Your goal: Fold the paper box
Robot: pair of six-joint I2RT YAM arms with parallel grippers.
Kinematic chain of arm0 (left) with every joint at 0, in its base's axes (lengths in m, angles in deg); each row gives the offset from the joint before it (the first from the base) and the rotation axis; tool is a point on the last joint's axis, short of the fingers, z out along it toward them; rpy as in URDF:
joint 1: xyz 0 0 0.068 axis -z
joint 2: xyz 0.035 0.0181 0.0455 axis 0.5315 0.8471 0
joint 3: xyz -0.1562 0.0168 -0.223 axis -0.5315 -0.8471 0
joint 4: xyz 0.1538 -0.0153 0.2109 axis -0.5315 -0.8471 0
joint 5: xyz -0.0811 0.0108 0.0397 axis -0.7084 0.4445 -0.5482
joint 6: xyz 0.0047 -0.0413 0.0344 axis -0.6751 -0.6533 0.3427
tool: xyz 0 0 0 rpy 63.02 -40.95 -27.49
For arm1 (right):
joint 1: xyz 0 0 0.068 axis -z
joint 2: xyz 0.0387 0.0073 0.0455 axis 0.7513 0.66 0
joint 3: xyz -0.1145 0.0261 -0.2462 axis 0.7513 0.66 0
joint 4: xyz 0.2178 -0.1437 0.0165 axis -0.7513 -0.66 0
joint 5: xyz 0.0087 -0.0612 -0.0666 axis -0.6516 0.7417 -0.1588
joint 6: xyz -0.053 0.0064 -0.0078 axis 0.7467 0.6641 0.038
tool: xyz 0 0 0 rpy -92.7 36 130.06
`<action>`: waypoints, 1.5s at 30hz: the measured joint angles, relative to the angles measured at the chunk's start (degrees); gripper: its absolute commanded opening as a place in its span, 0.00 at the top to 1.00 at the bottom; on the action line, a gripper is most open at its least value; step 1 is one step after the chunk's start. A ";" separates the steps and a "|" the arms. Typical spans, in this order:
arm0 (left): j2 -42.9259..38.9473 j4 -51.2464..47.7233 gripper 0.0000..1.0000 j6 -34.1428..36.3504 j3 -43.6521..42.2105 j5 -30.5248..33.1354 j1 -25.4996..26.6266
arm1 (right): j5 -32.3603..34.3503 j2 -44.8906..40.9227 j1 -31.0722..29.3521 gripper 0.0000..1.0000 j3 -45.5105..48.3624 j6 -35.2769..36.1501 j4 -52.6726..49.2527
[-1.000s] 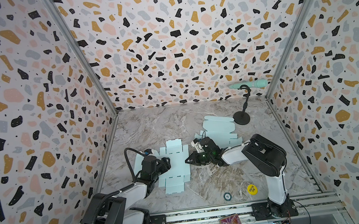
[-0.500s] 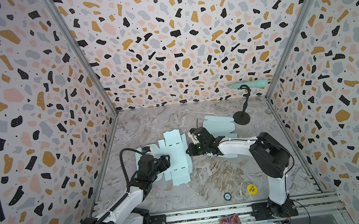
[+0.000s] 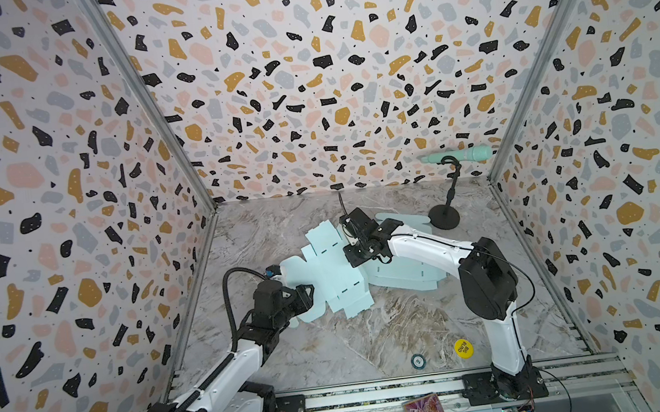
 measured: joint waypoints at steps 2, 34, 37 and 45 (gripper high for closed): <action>0.20 0.00 0.43 0.07 0.42 -0.04 0.00 | -0.22 1.03 0.00 0.89 -0.48 1.95 -1.68; 11.34 6.08 0.46 0.52 -3.13 1.33 -0.04 | -20.11 7.02 6.01 0.71 4.07 6.08 6.14; 11.45 6.93 0.46 0.26 -3.67 1.33 -0.04 | -22.82 6.73 6.60 0.68 5.35 5.20 8.07; 11.45 8.81 0.46 -0.57 -4.55 1.36 -0.04 | -28.81 5.33 8.04 0.76 9.42 3.08 12.15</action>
